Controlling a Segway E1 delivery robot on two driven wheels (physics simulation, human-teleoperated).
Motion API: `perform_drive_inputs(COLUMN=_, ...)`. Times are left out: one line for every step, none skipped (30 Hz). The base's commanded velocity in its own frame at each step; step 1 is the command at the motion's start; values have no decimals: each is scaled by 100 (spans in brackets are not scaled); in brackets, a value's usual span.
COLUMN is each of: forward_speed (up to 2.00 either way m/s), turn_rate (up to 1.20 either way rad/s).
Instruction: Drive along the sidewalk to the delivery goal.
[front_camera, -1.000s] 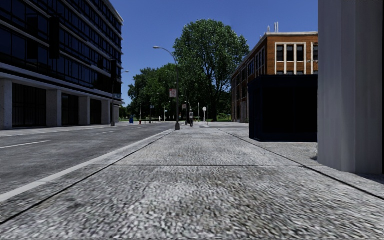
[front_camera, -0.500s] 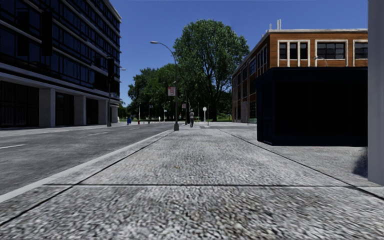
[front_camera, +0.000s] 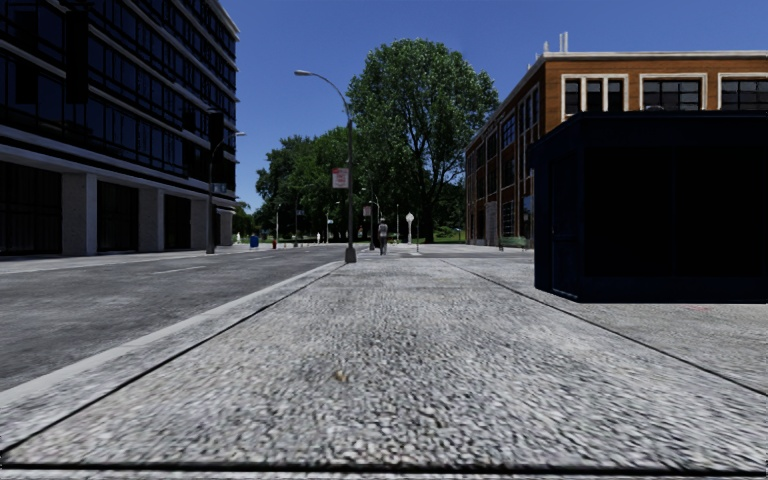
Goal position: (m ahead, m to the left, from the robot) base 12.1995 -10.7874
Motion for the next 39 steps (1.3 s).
perform_drive_inputs(forward_speed=200, turn_rate=0)
perform_drive_inputs(forward_speed=200, turn_rate=0)
perform_drive_inputs(forward_speed=200, turn_rate=0)
perform_drive_inputs(forward_speed=200, turn_rate=0)
perform_drive_inputs(forward_speed=200, turn_rate=0)
perform_drive_inputs(forward_speed=200, turn_rate=0)
perform_drive_inputs(forward_speed=200, turn_rate=0)
perform_drive_inputs(forward_speed=200, turn_rate=0)
perform_drive_inputs(forward_speed=200, turn_rate=0)
perform_drive_inputs(forward_speed=200, turn_rate=0)
perform_drive_inputs(forward_speed=200, turn_rate=0)
perform_drive_inputs(forward_speed=200, turn_rate=0)
perform_drive_inputs(forward_speed=200, turn_rate=0)
perform_drive_inputs(forward_speed=200, turn_rate=0)
perform_drive_inputs(forward_speed=200, turn_rate=0)
perform_drive_inputs(forward_speed=200, turn_rate=0)
perform_drive_inputs(forward_speed=200, turn_rate=0)
perform_drive_inputs(forward_speed=200, turn_rate=0)
perform_drive_inputs(forward_speed=200, turn_rate=0)
perform_drive_inputs(forward_speed=200, turn_rate=0)
perform_drive_inputs(forward_speed=200, turn_rate=0)
perform_drive_inputs(forward_speed=200, turn_rate=0)
perform_drive_inputs(forward_speed=200, turn_rate=0)
perform_drive_inputs(forward_speed=200, turn_rate=0)
perform_drive_inputs(forward_speed=200, turn_rate=0)
perform_drive_inputs(forward_speed=200, turn_rate=0)
perform_drive_inputs(forward_speed=200, turn_rate=0)
perform_drive_inputs(forward_speed=200, turn_rate=0)
perform_drive_inputs(forward_speed=200, turn_rate=0)
perform_drive_inputs(forward_speed=200, turn_rate=0)
perform_drive_inputs(forward_speed=200, turn_rate=0)
perform_drive_inputs(forward_speed=200, turn_rate=0)
perform_drive_inputs(forward_speed=200, turn_rate=0)
perform_drive_inputs(forward_speed=200, turn_rate=0)
perform_drive_inputs(forward_speed=200, turn_rate=0)
perform_drive_inputs(forward_speed=200, turn_rate=0)
perform_drive_inputs(forward_speed=200, turn_rate=0)
perform_drive_inputs(forward_speed=200, turn_rate=0)
perform_drive_inputs(forward_speed=200, turn_rate=0)
